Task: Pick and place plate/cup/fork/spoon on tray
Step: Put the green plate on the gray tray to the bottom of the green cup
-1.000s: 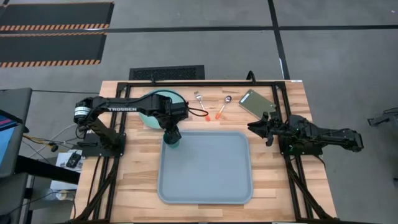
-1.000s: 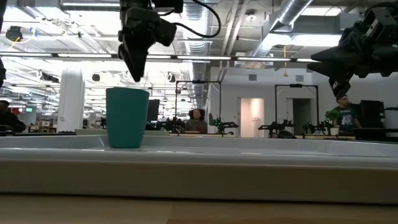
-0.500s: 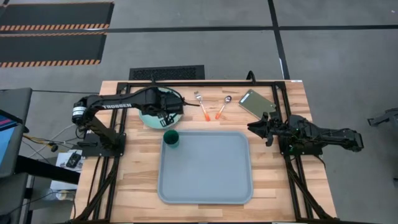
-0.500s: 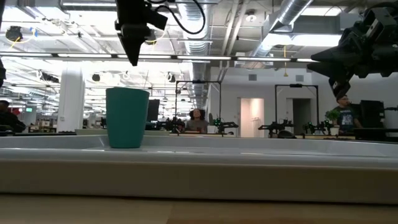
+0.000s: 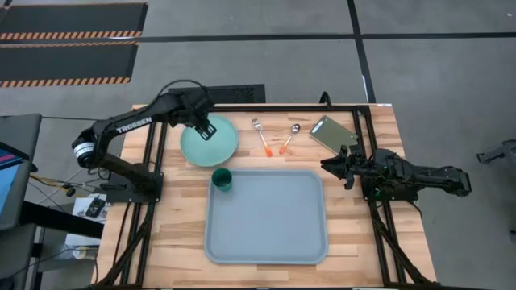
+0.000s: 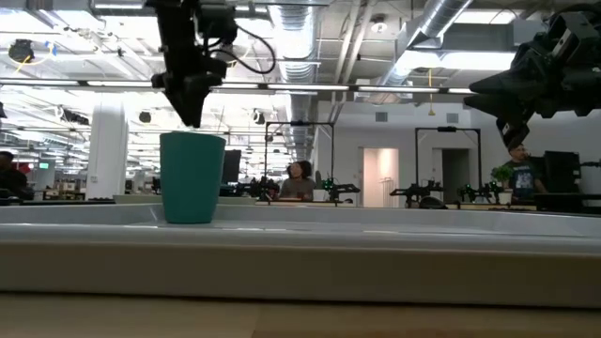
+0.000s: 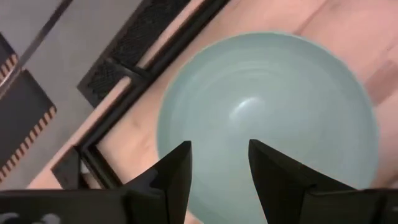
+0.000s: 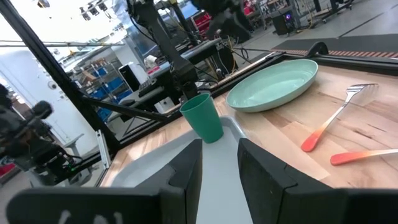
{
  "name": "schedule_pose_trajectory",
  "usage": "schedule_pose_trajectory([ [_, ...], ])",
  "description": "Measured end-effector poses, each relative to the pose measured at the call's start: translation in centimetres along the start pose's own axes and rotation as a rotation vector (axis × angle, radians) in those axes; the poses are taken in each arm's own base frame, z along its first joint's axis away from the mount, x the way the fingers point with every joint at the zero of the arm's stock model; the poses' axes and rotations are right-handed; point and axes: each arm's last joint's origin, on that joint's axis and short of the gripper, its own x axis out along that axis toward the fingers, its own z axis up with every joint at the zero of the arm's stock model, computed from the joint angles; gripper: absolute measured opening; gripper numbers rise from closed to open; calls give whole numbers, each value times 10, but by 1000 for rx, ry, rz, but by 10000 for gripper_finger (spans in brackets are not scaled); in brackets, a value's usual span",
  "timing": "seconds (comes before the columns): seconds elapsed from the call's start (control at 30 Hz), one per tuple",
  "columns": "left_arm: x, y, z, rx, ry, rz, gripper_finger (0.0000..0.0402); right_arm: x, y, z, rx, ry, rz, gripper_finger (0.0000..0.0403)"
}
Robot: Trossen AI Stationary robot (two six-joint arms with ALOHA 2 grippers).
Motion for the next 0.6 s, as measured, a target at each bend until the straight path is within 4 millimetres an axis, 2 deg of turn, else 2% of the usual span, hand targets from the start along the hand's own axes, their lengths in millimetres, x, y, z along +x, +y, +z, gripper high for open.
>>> schedule_pose_trajectory([
  [0.13, 17, 20, -2, -25, 6, 48, 150, 0, 0, 0, 21, 1, 3, 129],
  [0.23, 29, 28, -6, -59, 10, 18, 161, 0, 0, 0, 32, 2, 3, 129],
  [0.6, 72, 37, -32, -143, 51, -7, 277, 0, 0, 0, 34, 2, 2, 129],
])
